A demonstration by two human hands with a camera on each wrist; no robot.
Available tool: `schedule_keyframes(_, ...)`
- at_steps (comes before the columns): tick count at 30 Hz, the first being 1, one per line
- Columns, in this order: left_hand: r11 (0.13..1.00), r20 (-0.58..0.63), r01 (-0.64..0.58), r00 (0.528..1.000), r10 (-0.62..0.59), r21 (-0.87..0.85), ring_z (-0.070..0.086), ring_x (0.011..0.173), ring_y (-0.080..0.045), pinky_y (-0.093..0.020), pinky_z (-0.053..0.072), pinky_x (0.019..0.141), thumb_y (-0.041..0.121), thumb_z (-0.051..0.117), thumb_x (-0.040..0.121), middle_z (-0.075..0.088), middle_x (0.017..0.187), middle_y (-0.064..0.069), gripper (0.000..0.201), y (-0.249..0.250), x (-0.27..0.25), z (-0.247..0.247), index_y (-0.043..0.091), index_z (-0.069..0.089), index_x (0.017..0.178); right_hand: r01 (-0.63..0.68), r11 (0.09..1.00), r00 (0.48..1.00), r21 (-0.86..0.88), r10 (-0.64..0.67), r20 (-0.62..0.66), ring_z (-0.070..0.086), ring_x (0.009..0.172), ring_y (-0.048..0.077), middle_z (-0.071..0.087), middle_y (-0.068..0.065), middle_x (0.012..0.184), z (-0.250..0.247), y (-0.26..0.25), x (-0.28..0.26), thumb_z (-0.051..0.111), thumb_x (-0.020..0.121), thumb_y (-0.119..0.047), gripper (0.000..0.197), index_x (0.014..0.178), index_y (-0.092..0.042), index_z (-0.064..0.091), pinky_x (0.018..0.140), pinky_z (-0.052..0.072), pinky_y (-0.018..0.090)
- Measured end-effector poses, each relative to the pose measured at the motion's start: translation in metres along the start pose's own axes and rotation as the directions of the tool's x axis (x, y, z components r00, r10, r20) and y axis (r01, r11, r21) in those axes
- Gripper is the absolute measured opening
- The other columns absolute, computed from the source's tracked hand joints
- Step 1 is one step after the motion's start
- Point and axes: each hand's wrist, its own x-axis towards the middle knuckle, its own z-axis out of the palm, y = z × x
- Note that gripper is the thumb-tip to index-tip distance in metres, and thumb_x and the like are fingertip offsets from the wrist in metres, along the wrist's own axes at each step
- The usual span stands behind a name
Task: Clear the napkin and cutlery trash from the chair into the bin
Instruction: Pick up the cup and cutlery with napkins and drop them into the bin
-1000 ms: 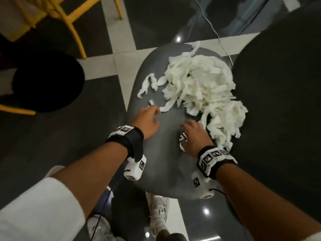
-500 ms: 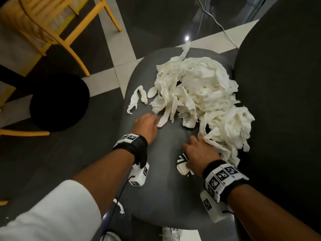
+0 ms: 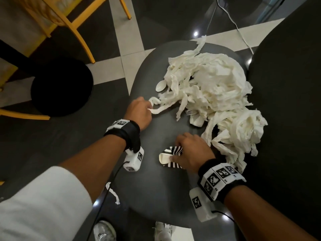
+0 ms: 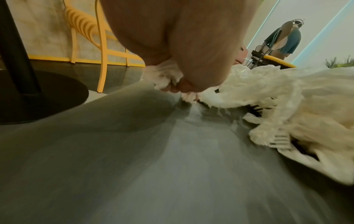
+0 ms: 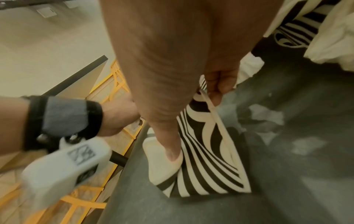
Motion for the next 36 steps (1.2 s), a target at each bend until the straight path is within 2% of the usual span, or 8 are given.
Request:
schedule_keyframes(4,0.990,0.207,-0.004,0.978,0.034,-0.144,0.062,0.094,-0.030,-0.027,0.041,0.075,-0.004,0.054,0.076,0.065,0.094,-0.012,0.025,-0.013,-0.056,-0.010,0.005,0.076,0.085,0.057,0.998,0.989,-0.007,-0.057,-0.138,0.058,0.108,0.029,0.065,-0.002,0.116,-0.004,-0.020,0.000,0.075,0.071,-0.057,0.085,0.140,-0.034,0.030,0.093,0.042,0.045)
schedule_keyframes(7,0.978,0.455,-0.011,0.884,0.107,-0.208,0.061,0.082,-0.022,-0.030,0.046,0.074,-0.008,0.058,0.069,0.063,0.078,0.000,0.023,-0.024,-0.096,-0.033,0.011,0.071,0.067,0.123,0.978,0.989,-0.168,-0.134,-0.055,0.060,0.109,0.030,0.065,-0.001,0.116,-0.002,-0.041,0.000,0.074,0.074,-0.053,0.116,0.153,-0.042,-0.009,0.093,0.042,0.047)
schedule_keyframes(10,0.975,0.558,0.035,0.824,0.096,-0.219,0.057,0.074,-0.016,-0.024,0.044,0.069,-0.010,0.058,0.066,0.058,0.069,0.008,0.038,-0.047,-0.131,-0.054,0.025,0.055,0.050,0.114,0.952,0.992,-0.283,-0.095,0.081,0.057,0.115,0.029,0.062,-0.001,0.121,0.011,-0.065,0.003,0.068,0.076,-0.053,0.090,0.152,-0.044,0.020,0.097,0.039,0.045)
schedule_keyframes(13,0.959,0.495,0.118,0.868,0.026,-0.258,0.055,0.074,-0.019,-0.028,0.042,0.070,-0.010,0.059,0.068,0.054,0.065,0.006,0.037,-0.083,-0.155,-0.068,0.022,0.053,0.049,0.085,0.922,0.994,-0.377,-0.055,0.090,0.049,0.121,0.029,0.055,0.000,0.125,0.025,-0.090,0.001,0.063,0.081,-0.052,0.051,0.129,-0.035,0.058,0.102,0.037,0.045)
schedule_keyframes(18,0.838,0.272,0.296,0.944,-0.185,-0.459,0.055,0.077,-0.027,-0.038,0.042,0.070,0.010,0.049,0.084,0.057,0.075,-0.007,0.016,-0.134,-0.189,-0.076,0.007,0.058,0.071,0.176,0.984,0.983,-0.012,-0.175,0.054,0.044,0.122,0.028,0.050,0.002,0.130,0.046,-0.138,-0.010,0.066,0.088,-0.048,0.043,0.123,-0.022,0.062,0.100,0.039,0.036)
schedule_keyframes(26,0.354,0.393,0.551,0.814,-0.427,-0.756,0.068,0.095,-0.031,-0.047,0.052,0.087,0.045,0.045,0.084,0.073,0.097,-0.012,0.037,-0.214,-0.268,-0.081,0.020,0.066,0.102,0.188,0.892,0.963,0.411,-0.250,0.102,0.064,0.080,-0.006,0.068,-0.017,0.089,0.121,-0.283,-0.011,0.066,0.090,-0.040,0.026,0.112,-0.030,0.058,0.069,0.049,0.014)
schedule_keyframes(32,0.442,0.294,0.656,0.707,-0.643,-0.612,0.061,0.106,-0.025,-0.036,0.045,0.091,0.023,0.044,0.099,0.066,0.116,-0.008,0.027,-0.340,-0.325,-0.047,0.011,0.060,0.117,0.123,0.943,0.942,0.308,-0.209,0.264,0.069,0.096,0.018,0.072,-0.002,0.106,0.235,-0.373,0.033,0.061,0.092,-0.042,0.031,0.119,-0.028,0.056,0.083,0.057,0.033)
schedule_keyframes(36,0.350,0.329,0.688,0.652,-0.683,-0.636,0.064,0.100,-0.028,-0.033,0.047,0.084,0.013,0.051,0.092,0.068,0.108,-0.010,0.031,-0.407,-0.355,-0.024,0.007,0.061,0.120,0.042,0.978,0.950,0.206,-0.103,0.296,0.068,0.106,0.025,0.070,0.002,0.117,0.310,-0.399,0.068,0.063,0.087,-0.047,0.045,0.125,-0.025,0.055,0.091,0.056,0.037)
